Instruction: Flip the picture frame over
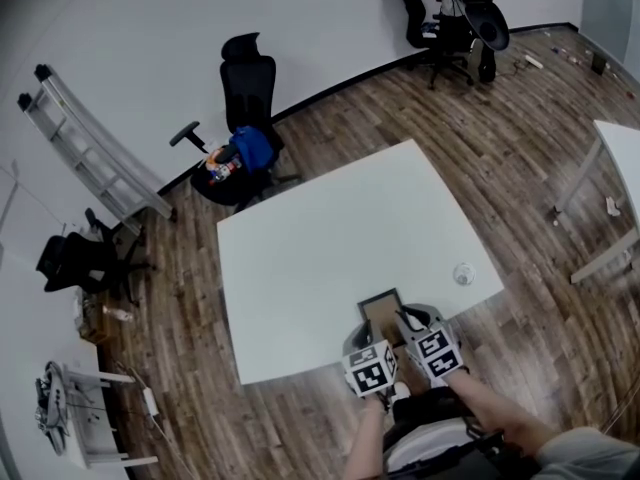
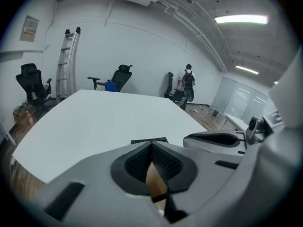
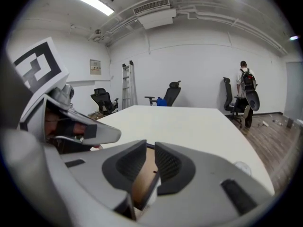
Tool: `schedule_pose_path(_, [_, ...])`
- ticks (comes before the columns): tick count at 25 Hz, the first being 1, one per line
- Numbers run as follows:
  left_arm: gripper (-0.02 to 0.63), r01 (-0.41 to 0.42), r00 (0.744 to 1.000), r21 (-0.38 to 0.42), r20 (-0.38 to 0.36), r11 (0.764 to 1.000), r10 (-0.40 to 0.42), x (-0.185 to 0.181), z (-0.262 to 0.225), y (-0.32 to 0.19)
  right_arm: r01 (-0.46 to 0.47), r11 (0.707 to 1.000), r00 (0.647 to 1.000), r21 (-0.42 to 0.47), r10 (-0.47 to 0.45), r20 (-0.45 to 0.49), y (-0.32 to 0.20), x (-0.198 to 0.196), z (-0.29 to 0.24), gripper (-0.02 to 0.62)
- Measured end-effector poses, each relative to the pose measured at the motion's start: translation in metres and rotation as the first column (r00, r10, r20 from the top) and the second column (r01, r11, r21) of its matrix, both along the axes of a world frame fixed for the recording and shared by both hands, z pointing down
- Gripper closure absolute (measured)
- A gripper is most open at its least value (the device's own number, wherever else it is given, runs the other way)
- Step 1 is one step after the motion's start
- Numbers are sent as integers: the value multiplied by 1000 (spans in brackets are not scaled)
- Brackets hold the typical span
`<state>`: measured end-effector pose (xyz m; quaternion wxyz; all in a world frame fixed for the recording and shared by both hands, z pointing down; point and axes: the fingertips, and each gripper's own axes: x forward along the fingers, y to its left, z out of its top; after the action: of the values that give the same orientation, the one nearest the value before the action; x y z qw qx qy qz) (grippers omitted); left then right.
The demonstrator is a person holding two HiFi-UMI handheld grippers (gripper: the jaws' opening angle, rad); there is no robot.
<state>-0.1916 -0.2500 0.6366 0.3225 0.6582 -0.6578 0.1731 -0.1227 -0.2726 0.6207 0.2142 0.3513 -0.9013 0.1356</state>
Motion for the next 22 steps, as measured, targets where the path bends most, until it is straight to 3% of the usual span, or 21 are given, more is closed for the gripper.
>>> schedule_pose_path(6, [603, 19, 999, 48, 29, 999, -21, 5, -12, 9, 13, 1000, 1000, 26, -14, 27, 6, 0, -11, 584])
schedule_pose_path(22, [603, 93, 993, 125, 65, 988, -102, 4, -31, 30, 27, 999, 994, 43, -31, 106, 13, 3, -35, 588])
